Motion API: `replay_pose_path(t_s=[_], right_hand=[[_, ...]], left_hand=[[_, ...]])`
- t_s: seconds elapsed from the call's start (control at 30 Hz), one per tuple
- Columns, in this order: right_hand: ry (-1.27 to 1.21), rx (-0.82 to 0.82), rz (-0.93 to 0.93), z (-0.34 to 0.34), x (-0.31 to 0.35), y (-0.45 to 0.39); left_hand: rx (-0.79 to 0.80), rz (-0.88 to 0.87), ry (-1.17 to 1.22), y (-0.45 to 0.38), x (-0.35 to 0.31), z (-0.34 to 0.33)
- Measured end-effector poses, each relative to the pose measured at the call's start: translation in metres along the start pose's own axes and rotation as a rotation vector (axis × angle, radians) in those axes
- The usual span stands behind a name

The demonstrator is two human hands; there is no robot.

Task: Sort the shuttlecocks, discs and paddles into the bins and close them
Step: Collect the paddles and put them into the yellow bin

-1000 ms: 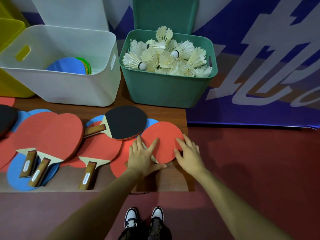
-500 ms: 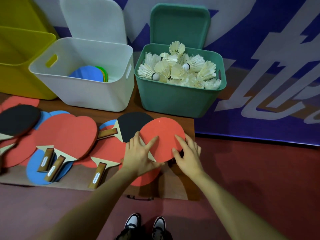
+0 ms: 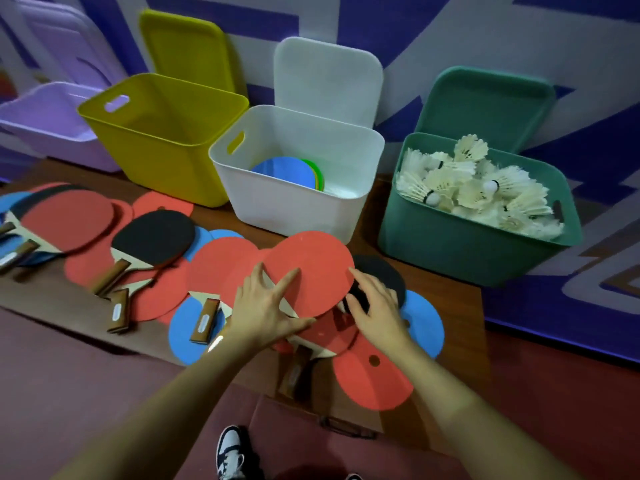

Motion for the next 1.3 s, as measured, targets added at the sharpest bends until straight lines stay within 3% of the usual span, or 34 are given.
replay_pose_path(t_s=[0.13, 0.3, 0.47, 0.8, 1.07, 1.3], right_hand=[[0.136, 0.005, -0.05, -0.034, 0.051, -0.021], [0.368, 0.07, -0.335, -0.082, 0.097, -0.027], [0.372, 0.139, -0.543, -0.12, 0.134, -0.029], [0.459, 0.191, -0.573, -0.144, 0.151, -0.042], [0.599, 0.211, -0.282, -0.125, 0.136, -0.05], [0.544, 0.204, -0.535, -0.133, 0.149, -0.027]], left_hand=[[-0.046, 0.015, 0.01, -0.015, 0.064, 0.039], [-0.059, 0.053, 0.004, -0.029, 0.135, 0.074], [-0.03, 0.067, -0.005, -0.037, 0.173, 0.081], [-0.039, 0.044, 0.006, -0.045, 0.208, 0.085], [-0.012, 0.099, 0.051, -0.048, 0.206, 0.075], [-0.028, 0.121, 0.053, -0.039, 0.211, 0.075]])
Point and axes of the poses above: each hand's wrist, its own y-axis away from the middle knuckle, its own z-axis out of the back of the hand, x = y × z, the point moved 6 cm from there along -y, towards the middle knuckle, and after that the axes turned 13 degrees about y, right-handed, at the moved point
